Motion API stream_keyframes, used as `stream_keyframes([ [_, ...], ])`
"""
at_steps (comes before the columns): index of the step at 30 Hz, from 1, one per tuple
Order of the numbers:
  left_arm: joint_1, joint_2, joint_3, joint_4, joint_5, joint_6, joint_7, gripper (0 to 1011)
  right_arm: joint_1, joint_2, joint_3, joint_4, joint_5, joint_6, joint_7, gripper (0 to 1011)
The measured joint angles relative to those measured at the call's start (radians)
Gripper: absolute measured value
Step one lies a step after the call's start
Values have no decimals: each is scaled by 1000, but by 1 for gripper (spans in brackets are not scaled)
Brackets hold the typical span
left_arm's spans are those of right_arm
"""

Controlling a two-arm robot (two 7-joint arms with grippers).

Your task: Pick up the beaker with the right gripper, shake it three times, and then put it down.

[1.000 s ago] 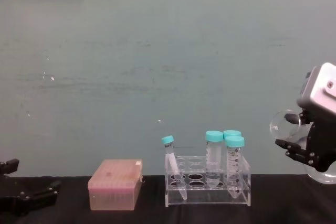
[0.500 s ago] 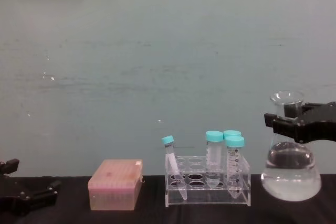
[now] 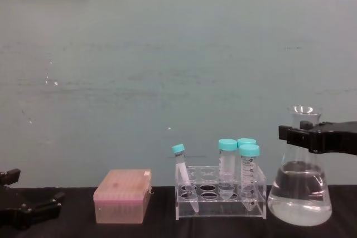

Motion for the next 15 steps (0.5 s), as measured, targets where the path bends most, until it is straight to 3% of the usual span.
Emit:
stream_keyframes([
  [15,0,0,0,0,0,0,0,1000,5,14,-19,-2,16,13,-19,457],
])
